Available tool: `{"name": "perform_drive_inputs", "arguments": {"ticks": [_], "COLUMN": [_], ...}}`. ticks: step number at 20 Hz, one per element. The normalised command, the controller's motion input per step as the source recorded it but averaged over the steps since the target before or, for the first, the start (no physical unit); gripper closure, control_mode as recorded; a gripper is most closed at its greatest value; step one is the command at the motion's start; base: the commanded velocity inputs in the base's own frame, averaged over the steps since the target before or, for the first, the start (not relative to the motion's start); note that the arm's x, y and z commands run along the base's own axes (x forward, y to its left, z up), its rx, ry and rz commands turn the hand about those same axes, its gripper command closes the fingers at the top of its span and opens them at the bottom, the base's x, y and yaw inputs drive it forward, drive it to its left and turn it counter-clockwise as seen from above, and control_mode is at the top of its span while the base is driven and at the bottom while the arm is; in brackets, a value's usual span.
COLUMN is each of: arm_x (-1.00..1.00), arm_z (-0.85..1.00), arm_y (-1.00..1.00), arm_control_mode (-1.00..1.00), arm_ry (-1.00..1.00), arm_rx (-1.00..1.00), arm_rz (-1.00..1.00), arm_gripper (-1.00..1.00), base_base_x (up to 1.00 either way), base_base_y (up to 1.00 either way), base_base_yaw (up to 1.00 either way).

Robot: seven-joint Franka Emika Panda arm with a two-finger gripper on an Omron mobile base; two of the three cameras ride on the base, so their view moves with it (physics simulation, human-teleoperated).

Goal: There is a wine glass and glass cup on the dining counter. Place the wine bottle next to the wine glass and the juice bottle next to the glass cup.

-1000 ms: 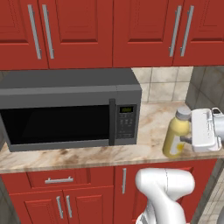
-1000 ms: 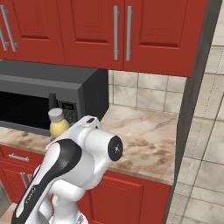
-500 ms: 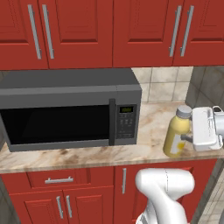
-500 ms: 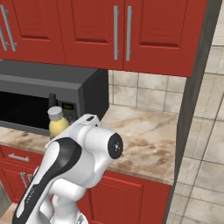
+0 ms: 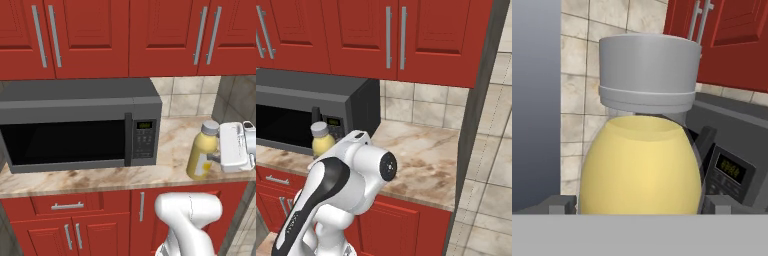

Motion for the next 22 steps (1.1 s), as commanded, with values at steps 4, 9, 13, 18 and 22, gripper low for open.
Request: {"name": "perform_drive_inputs", "arguments": {"ticks": [4, 9, 13, 18, 22], "arm_x": [0.0, 0.0, 0.0, 0.0, 0.0], "arm_z": [0.0, 0.0, 0.0, 0.0, 0.0], "arm_y": [0.0, 0.0, 0.0, 0.0, 0.0], "arm_control_mode": [1.0, 1.0, 1.0, 1.0, 1.0], "arm_ry": [0.0, 0.0, 0.0, 0.0, 0.0], "arm_rx": [0.0, 0.0, 0.0, 0.0, 0.0], "arm_rz": [0.0, 0.0, 0.0, 0.0, 0.0], "arm_gripper": [1.0, 1.0, 1.0, 1.0, 1.0], "base_base_x": [-0.42, -0.74, -0.79, -0.77, -0.13], "base_base_y": [0.0, -0.01, -0.05, -0.08, -0.04], "base_base_yaw": [0.0, 0.0, 0.0, -0.01, -0.75]}}
